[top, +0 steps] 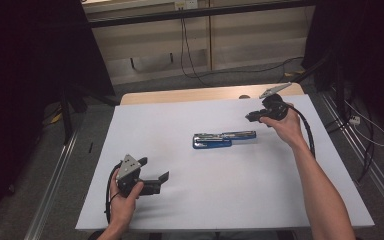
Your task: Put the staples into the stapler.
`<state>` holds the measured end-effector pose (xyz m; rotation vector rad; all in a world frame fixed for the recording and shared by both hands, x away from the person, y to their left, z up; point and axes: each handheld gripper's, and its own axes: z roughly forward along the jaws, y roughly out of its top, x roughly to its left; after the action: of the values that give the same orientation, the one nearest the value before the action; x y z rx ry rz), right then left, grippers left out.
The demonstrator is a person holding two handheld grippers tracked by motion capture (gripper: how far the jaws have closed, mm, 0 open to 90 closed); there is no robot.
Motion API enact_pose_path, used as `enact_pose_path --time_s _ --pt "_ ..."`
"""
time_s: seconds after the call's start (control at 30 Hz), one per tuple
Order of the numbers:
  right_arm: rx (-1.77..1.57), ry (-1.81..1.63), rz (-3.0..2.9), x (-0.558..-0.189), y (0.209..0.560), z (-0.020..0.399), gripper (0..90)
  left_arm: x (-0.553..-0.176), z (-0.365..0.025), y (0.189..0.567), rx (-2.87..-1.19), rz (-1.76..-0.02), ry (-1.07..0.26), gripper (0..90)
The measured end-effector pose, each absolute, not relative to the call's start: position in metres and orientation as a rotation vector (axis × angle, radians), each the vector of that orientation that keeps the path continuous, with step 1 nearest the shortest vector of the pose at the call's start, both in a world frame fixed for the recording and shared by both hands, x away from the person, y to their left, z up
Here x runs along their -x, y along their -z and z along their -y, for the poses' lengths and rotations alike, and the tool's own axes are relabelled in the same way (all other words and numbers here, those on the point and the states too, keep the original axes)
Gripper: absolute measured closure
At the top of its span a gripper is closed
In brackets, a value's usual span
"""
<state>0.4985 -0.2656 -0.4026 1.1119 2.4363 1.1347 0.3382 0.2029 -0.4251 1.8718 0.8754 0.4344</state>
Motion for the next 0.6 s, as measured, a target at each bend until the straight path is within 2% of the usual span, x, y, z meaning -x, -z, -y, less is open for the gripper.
enact_pose_path --time_s 0.6 --pt "-0.972 -1.253 -2.455 -0.492 0.393 0.237 79.4 -0.339 -0.202 0.426 -1.872 -0.875 -0.425 4.6"
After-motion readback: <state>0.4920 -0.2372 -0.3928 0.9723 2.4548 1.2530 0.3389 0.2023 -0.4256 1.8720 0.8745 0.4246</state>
